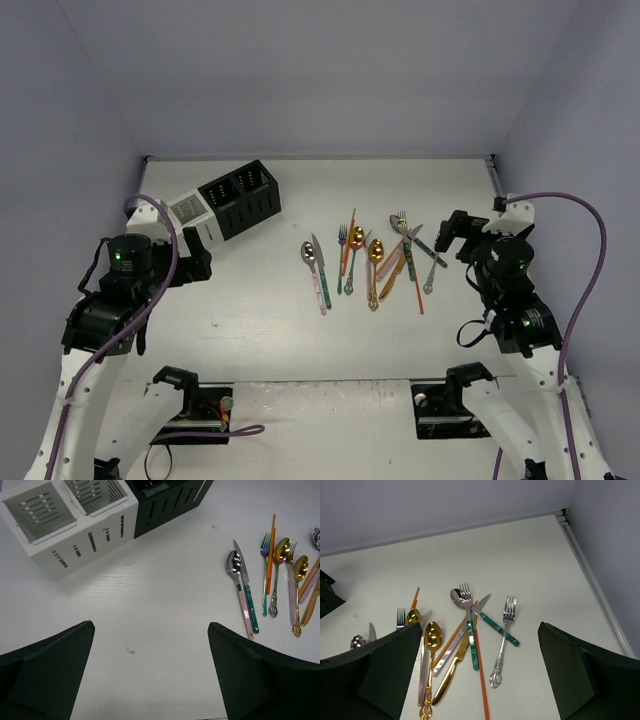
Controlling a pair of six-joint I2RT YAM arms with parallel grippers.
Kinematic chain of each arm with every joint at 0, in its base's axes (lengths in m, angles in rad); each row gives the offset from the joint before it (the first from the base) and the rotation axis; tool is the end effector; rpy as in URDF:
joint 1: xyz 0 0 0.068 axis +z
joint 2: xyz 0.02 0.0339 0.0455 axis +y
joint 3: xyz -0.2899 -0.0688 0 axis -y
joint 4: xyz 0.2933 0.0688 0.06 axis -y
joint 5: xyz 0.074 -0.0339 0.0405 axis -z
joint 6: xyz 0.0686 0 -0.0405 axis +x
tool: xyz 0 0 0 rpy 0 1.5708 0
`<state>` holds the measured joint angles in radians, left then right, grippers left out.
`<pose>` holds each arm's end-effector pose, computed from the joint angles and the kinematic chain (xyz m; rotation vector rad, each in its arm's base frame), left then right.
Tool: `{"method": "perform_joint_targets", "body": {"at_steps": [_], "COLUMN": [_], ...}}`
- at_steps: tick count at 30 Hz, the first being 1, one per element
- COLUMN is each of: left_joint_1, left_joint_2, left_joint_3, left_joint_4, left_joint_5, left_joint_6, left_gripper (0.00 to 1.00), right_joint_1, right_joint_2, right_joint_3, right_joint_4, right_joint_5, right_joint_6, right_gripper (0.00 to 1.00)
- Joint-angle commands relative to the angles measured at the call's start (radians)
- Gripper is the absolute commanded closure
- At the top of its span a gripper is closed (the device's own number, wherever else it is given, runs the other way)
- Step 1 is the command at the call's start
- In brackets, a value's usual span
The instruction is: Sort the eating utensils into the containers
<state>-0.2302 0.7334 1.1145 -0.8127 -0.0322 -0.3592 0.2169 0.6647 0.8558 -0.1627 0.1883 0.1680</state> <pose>0.1797 -0.0398 0.4127 -0.1509 2.0133 -0.3444 0.2076 0.0326 0.4109 0.1118 1.5410 0.1601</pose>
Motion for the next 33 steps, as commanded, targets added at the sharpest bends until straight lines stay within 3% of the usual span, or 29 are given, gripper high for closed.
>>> {"method": "perform_joint_targets", "body": {"at_steps": [1, 10, 18, 26, 33], "left_joint_1": [-0.008, -0.063, -0.307, -0.435, -0.469], "left_joint_2": [0.038, 0.214, 0.492, 0.807, 1.038], "left_joint_3": [0.043, 0.13, 0.179, 0.297, 0.427], "left_joint_4": [0.032, 0.035, 0.038, 0.041, 0.042], "left_joint_5": [0.032, 0.128, -0.004, -0.09, -0.13], "left_joint_6": [-0.035, -0.147, -0.345, -0.5, -0.545], "left_gripper": [0.04, 0.04, 0.04, 0.04, 0.23], "right_joint_1": [0.004, 0.005, 0.004, 0.004, 0.003], "right_joint_2": [0.01, -0.001, -0.029, -0.042, -0.036], "right_joint_3": [0.043, 0.009, -0.042, -0.077, -0.089], "right_joint_4": [0.051, 0.052, 0.046, 0.032, 0.025], "right_joint_5": [0.044, 0.038, 0.003, 0.011, -0.035], "right_joint_6": [0.008, 0.005, 0.031, 0.039, 0.084], "right_gripper": [0.0, 0.0, 0.0, 0.0, 0.0]}}
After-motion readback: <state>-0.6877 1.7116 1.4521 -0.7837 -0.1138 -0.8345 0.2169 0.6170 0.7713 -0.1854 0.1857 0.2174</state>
